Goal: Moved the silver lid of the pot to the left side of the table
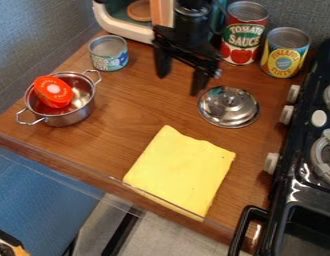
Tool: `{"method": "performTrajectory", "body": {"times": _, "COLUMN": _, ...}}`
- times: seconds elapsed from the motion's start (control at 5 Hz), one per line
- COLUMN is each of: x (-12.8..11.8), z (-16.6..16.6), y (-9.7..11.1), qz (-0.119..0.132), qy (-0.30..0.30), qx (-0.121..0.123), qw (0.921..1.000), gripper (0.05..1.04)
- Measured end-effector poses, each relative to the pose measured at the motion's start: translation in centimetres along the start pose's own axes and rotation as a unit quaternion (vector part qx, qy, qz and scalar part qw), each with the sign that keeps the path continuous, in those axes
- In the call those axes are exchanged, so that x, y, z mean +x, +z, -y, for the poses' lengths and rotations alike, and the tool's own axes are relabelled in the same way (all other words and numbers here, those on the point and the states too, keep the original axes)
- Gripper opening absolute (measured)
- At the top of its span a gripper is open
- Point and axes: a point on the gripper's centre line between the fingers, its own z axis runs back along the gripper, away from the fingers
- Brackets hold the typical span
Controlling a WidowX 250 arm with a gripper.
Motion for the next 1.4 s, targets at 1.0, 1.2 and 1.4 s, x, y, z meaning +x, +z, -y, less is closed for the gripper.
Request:
{"method": "performTrajectory", "body": {"times": 1.0, "x": 5.6, "z": 4.4, "y": -3.3, "qz": 0.003, "qy": -0.006, "qx": -0.026, "qw": 0.9996, "gripper": 0.658}}
{"method": "performTrajectory", "body": {"times": 1.2, "x": 5.6, "z": 4.3, "y": -3.3, "qz": 0.006, "qy": -0.005, "qx": -0.025, "qw": 0.9997, "gripper": 0.359}}
{"method": "performTrajectory", "body": {"times": 1.4, "x": 5.4, "z": 4.4, "y": -3.6, "qz": 0.003, "qy": -0.006, "qx": -0.025, "qw": 0.9997, "gripper": 0.281}}
